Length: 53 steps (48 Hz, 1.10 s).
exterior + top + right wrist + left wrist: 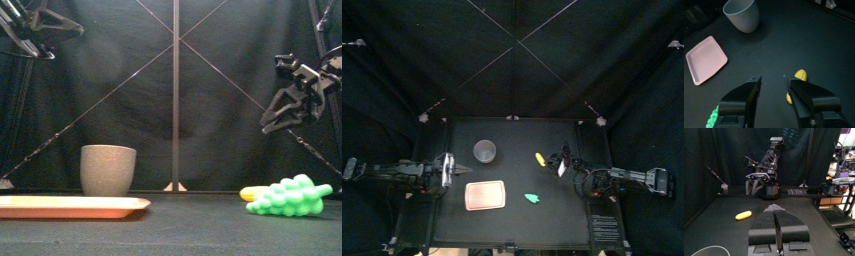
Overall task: Pick the corn then place it on the pink plate
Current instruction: Pick the corn
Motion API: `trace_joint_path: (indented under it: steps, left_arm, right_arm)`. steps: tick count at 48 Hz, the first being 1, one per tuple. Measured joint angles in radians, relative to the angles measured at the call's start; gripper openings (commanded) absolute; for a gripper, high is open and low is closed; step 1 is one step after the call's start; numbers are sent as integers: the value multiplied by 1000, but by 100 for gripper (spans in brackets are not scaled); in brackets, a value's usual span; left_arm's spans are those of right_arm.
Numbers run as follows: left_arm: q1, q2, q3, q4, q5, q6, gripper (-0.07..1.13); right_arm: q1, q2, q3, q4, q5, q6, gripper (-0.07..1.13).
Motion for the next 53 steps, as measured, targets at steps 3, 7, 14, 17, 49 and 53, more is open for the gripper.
trace_joint_path:
  steps: [3,7,14,17,49,53]
  left_arm:
    - [2,0,2,2,-2,0,-4]
    - [3,0,0,2,0,0,-4]
    - [5,0,0,2,0,0,-4]
    - [3,-2,0,2,2,0,-4]
    - [5,-2,0,2,3,0,-4]
    - [5,0,2,0,3,0,-4]
  right_arm:
    - [-3,46,-12,2,3,0,84]
    - [-14,100,-31,12,9,0,84]
    - [-35,196,-71,28,44,0,84]
    - [-57,235,-87,28,71,0,84]
    - [-132,517,-179,14,133,0,84]
    - [-130,543,-192,14,135,0,83]
